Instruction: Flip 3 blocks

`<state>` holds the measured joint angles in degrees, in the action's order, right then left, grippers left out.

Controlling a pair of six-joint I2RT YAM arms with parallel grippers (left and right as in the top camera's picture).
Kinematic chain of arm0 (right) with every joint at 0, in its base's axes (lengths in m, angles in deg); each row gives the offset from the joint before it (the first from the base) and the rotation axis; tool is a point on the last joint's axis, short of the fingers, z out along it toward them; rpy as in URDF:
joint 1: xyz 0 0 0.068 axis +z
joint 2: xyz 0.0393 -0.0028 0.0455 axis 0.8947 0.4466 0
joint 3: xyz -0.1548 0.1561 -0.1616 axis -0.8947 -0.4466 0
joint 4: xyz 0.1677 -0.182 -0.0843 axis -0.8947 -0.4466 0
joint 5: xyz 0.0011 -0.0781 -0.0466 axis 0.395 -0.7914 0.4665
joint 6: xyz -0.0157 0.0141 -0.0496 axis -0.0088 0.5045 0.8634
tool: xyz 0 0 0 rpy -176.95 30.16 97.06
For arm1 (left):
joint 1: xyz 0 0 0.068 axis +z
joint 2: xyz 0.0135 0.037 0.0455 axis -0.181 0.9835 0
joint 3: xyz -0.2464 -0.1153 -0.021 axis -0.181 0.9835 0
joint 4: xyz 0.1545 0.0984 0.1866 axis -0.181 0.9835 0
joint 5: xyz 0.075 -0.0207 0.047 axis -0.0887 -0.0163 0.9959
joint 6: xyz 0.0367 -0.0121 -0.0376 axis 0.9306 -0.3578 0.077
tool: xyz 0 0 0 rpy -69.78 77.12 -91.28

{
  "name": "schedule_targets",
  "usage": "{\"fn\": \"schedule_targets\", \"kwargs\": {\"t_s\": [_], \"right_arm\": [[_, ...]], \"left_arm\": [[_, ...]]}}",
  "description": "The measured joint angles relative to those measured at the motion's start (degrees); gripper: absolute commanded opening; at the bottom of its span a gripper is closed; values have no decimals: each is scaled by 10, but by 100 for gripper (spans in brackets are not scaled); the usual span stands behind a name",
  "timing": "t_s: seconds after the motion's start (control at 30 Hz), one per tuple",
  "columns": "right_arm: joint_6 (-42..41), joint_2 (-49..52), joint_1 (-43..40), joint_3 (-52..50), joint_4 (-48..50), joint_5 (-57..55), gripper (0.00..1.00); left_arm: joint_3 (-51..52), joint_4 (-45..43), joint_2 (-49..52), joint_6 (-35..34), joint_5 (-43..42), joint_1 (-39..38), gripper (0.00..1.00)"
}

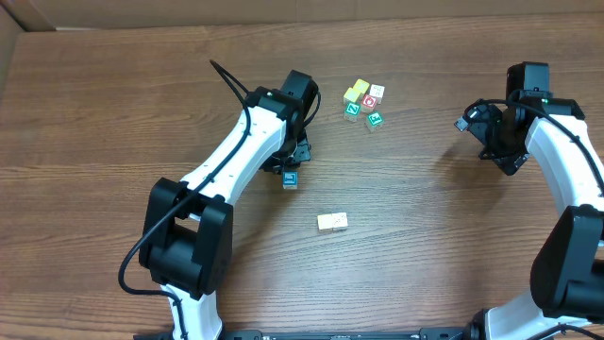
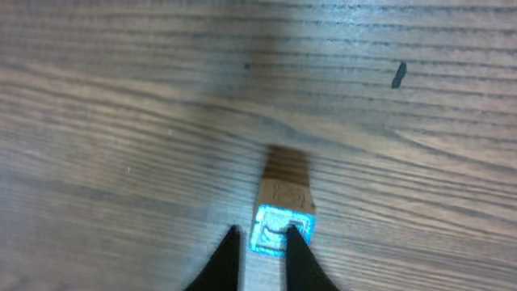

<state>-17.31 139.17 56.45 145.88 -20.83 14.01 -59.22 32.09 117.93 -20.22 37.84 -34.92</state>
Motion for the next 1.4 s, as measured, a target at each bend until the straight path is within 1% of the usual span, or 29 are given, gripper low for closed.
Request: {"fn": "schedule_targets", "kwargs": {"t_s": [0.1,0.3,0.57,0.77,0.9,1.2,1.4], "right_arm": [[0,0,0,0,0,0,100],[0,0,0,0,0,0,100],[0,0,0,0,0,0,100],[0,0,0,0,0,0,100],[0,0,0,0,0,0,100],[0,0,0,0,0,0,100],[0,0,0,0,0,0,100]], "left_arm": [[2,-19,0,1,3,2,4],[8,-52,0,24,7,2,4],[74,-108,0,34,11,2,4],[96,-136,0,59,-20,3,4],[96,-124,0,72,-48,3,4],[97,-37,0,83,-108,3,4],[97,-19,0,83,-171,3,4]]}}
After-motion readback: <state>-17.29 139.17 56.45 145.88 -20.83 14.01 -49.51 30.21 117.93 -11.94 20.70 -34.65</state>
